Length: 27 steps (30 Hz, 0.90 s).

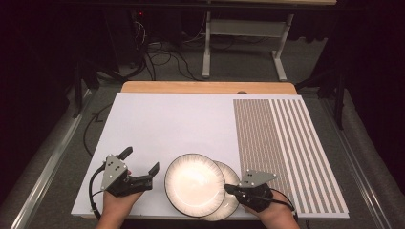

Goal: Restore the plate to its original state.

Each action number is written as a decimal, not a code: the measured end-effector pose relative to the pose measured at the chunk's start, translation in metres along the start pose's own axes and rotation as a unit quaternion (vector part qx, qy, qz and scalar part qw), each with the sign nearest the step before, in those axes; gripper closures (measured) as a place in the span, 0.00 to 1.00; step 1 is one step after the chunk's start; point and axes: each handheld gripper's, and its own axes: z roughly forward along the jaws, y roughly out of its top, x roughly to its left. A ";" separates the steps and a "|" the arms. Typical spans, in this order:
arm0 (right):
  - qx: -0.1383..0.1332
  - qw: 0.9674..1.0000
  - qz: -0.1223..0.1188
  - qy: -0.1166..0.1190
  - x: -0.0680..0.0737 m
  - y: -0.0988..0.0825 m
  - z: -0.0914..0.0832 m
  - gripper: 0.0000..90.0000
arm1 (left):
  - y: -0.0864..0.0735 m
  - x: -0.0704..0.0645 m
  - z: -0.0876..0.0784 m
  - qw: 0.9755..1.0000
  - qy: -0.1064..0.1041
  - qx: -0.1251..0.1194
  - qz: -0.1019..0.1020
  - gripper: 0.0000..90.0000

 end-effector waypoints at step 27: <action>0.004 1.000 0.002 -0.002 0.000 -0.001 -0.002 1.00 | 0.000 0.001 -0.001 1.000 -0.002 0.000 -0.002 0.01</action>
